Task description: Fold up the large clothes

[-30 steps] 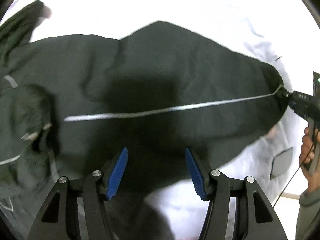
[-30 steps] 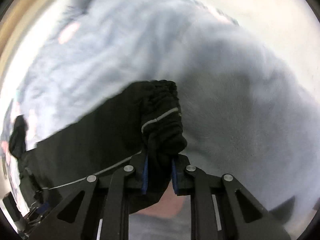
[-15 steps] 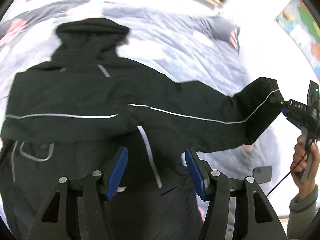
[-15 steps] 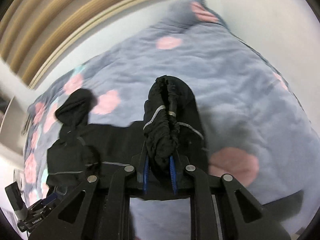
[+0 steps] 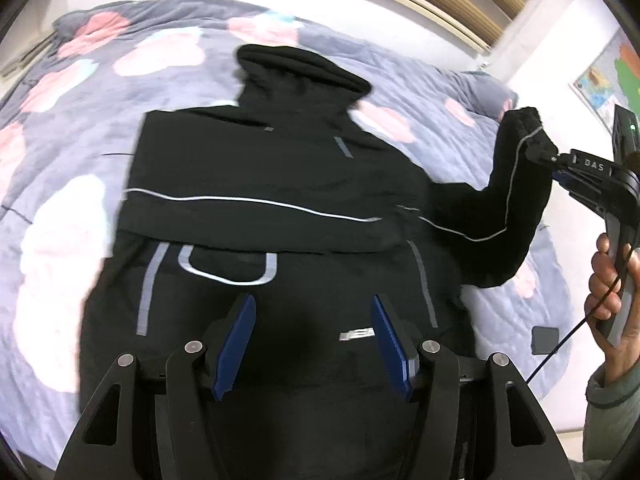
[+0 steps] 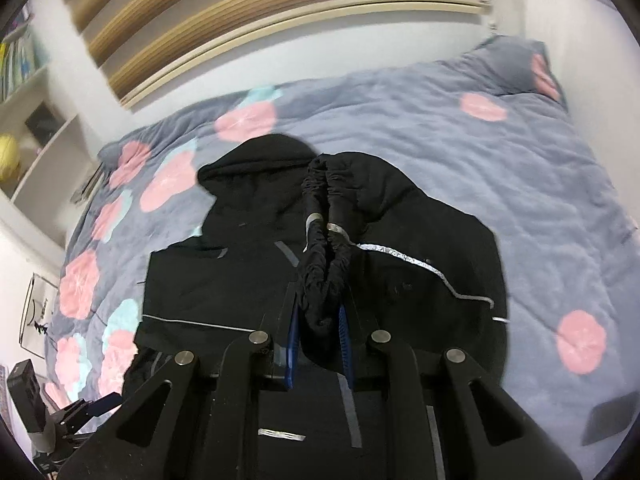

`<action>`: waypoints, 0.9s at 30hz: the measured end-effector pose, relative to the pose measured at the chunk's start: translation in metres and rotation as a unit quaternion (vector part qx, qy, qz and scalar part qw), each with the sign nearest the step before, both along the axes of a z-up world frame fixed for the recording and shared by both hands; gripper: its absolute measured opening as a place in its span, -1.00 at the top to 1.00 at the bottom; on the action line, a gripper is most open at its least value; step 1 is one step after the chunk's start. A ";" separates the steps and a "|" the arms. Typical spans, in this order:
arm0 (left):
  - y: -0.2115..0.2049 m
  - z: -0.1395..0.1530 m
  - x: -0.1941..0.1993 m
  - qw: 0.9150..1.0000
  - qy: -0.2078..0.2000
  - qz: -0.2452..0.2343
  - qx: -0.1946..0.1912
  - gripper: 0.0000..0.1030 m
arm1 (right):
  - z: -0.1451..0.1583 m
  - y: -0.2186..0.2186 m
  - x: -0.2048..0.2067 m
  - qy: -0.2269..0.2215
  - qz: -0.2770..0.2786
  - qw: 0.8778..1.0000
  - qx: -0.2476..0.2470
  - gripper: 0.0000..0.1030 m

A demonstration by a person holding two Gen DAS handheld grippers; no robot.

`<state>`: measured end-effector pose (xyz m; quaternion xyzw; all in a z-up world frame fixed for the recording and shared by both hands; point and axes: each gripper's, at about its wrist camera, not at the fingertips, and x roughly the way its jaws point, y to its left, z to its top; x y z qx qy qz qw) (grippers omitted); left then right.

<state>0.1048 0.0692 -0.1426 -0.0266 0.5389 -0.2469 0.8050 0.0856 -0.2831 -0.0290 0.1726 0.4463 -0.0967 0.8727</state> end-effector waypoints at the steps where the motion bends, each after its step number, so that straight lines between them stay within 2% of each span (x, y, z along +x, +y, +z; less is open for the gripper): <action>1: 0.012 0.000 0.006 1.000 0.000 0.002 0.000 -0.19 | -0.003 0.013 0.010 0.005 0.002 1.000 0.001 0.61; 7: 0.057 -0.006 0.032 1.000 0.004 0.004 0.001 -0.19 | -0.023 0.079 0.059 0.022 0.025 0.999 -0.004 0.61; 11: 0.070 -0.011 0.045 1.000 0.009 -0.001 0.000 -0.19 | -0.038 0.121 0.092 0.039 0.055 0.998 -0.009 0.61; 16: 0.085 -0.019 0.070 1.000 0.017 0.006 -0.007 -0.19 | -0.070 0.169 0.134 0.070 0.095 0.993 -0.002 0.61; 22: 0.097 -0.037 0.105 0.999 0.037 0.035 -0.002 -0.19 | -0.146 0.221 0.179 0.143 0.154 0.978 0.017 0.60; 27: 0.104 -0.061 0.133 0.996 0.065 0.062 0.012 -0.19 | -0.217 0.268 0.200 0.203 0.208 0.956 -0.028 0.46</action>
